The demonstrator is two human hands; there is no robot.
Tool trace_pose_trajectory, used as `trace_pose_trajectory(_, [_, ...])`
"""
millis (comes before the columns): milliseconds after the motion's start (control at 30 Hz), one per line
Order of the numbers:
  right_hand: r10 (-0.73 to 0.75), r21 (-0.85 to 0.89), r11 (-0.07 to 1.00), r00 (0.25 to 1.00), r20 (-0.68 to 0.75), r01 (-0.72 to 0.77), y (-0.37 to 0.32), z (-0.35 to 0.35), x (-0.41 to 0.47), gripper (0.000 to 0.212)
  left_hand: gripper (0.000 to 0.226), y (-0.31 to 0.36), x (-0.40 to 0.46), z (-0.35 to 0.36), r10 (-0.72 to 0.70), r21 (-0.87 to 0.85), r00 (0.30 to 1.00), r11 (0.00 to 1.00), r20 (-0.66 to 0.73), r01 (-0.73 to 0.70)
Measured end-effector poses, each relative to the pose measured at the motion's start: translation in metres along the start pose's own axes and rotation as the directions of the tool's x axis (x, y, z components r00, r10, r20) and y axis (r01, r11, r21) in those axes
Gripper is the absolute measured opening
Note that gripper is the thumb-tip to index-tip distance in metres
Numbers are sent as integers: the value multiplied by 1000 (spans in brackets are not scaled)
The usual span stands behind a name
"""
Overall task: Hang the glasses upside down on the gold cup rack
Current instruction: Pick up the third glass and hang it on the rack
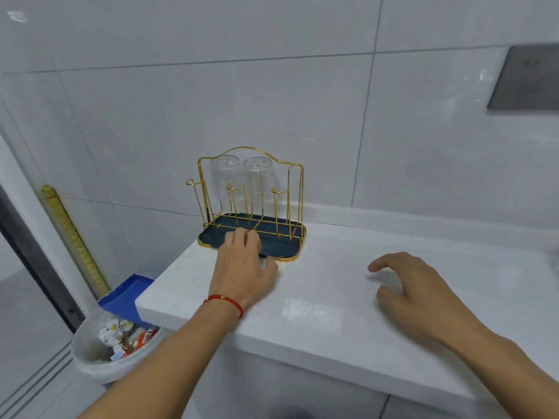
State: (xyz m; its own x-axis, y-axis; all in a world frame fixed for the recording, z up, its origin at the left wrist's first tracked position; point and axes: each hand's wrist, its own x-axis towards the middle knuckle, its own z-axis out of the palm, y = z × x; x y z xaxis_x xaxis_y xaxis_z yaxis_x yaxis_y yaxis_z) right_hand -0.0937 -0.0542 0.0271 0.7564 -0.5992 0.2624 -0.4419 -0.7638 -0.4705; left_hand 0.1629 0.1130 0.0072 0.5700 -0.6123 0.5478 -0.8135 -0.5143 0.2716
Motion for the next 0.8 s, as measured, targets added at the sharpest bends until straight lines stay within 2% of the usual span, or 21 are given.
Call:
trace_pose_trajectory(100, [2, -13, 1000, 990, -140, -4, 19, 2, -35, 36, 27, 27, -8, -9, 97, -20, 995, 995, 22, -97])
trace_pose_trajectory(200, [-18, 36, 999, 952, -304, 31, 18, 6, -49, 35, 27, 83, -21, -9, 206, -124, 967, 974, 153, -188])
trace_pose_trajectory(267, [23, 88, 996, 884, -467, 20, 13, 5, -52, 27, 26, 126, -34, -1, 300, -160, 926, 950, 231, -268])
trace_pose_trajectory(367, [131, 174, 984, 751, -647, -21, 13, -3, -60, 22, 30, 184, -43, 15, 328, -184, 895, 941, 301, -283])
trace_pose_trajectory(500, [391, 341, 918, 624, -676, -204, 42, -31, -80, 26, 32, 242, -41, 35, 373, -373, 879, 893, 297, -253])
trace_pose_trajectory(567, [454, 362, 891, 560, -693, -275, 61, -45, -94, 27, 34, 257, -45, 48, 416, -453, 863, 853, 289, -259])
trace_pose_trajectory(633, [490, 410, 872, 490, -721, -268, 76, -54, -113, 21, 35, 262, -51, 60, 463, -442, 837, 841, 292, -311])
trace_pose_trajectory(700, [548, 476, 836, 388, -741, -273, 89, -62, -131, 19, 36, 262, -57, 66, 496, -377, 822, 844, 281, -380])
trace_pose_trajectory(800, [637, 558, 759, 209, -742, -334, 107, -71, -147, 38, 35, 263, -56, 69, 484, -370, 830, 851, 279, -372])
